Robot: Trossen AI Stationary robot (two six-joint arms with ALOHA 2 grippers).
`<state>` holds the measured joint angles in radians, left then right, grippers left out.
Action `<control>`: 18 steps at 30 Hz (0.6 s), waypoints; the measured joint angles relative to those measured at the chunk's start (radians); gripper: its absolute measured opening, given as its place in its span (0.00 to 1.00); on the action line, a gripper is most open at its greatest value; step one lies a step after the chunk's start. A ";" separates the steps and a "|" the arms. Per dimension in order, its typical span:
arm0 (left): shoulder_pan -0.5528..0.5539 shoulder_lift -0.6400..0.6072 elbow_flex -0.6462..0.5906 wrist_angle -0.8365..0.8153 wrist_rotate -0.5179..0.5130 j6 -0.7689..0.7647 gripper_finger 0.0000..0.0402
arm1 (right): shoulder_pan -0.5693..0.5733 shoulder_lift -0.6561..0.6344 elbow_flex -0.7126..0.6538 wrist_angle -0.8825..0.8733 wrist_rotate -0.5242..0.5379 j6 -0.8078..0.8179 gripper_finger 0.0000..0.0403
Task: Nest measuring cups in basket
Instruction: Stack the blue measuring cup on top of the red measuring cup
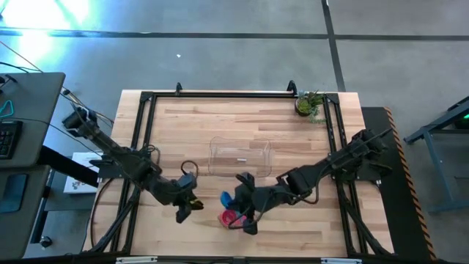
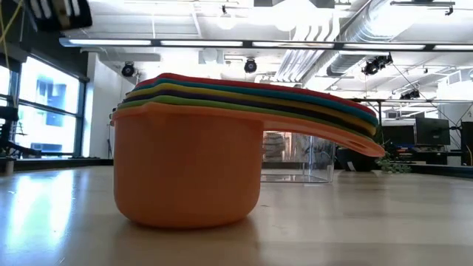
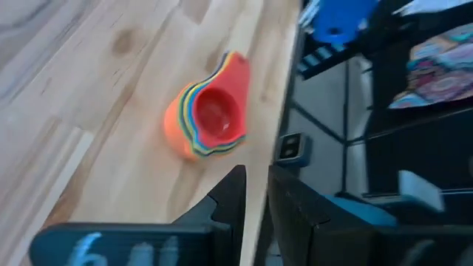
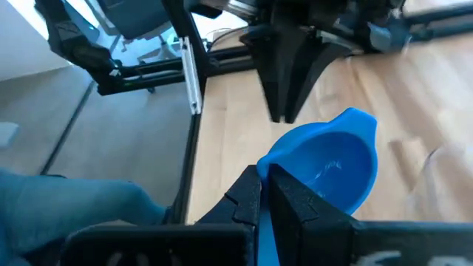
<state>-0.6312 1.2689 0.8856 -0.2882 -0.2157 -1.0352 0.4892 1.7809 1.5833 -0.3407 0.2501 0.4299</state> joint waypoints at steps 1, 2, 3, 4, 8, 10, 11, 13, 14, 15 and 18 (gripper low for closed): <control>0.000 -0.020 0.000 -0.003 0.000 0.003 0.13 | -0.008 0.007 0.026 -0.022 -0.007 -0.024 0.01; 0.000 -0.040 0.000 -0.012 0.000 0.012 0.13 | -0.014 0.014 0.054 -0.046 -0.016 -0.043 0.01; 0.000 -0.058 0.000 -0.014 0.000 0.021 0.13 | -0.019 0.023 0.084 -0.087 -0.018 -0.049 0.01; 0.000 -0.074 0.000 -0.009 0.000 0.027 0.13 | -0.024 0.035 0.118 -0.142 -0.018 -0.053 0.01; 0.003 -0.139 0.000 -0.032 -0.001 0.045 0.13 | -0.038 0.111 0.268 -0.372 -0.018 -0.070 0.01; 0.003 -0.167 0.000 -0.062 -0.010 0.045 0.13 | -0.039 0.160 0.344 -0.461 -0.020 -0.079 0.01; 0.003 -0.180 0.000 -0.072 -0.015 0.045 0.13 | -0.038 0.184 0.374 -0.499 -0.024 -0.088 0.01; 0.003 -0.204 0.000 -0.091 -0.027 0.045 0.13 | -0.032 0.238 0.432 -0.572 -0.048 -0.109 0.01; 0.003 -0.216 0.000 -0.117 -0.037 0.045 0.13 | -0.029 0.263 0.454 -0.590 -0.064 -0.120 0.01; 0.003 -0.225 0.000 -0.128 -0.043 0.045 0.13 | -0.023 0.289 0.477 -0.611 -0.079 -0.129 0.01; 0.003 -0.253 0.000 -0.170 -0.065 0.043 0.13 | -0.010 0.358 0.543 -0.659 -0.130 -0.151 0.01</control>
<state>-0.6285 1.0160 0.8856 -0.4579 -0.2809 -0.9927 0.4795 2.1393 2.1260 -0.9993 0.1206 0.2794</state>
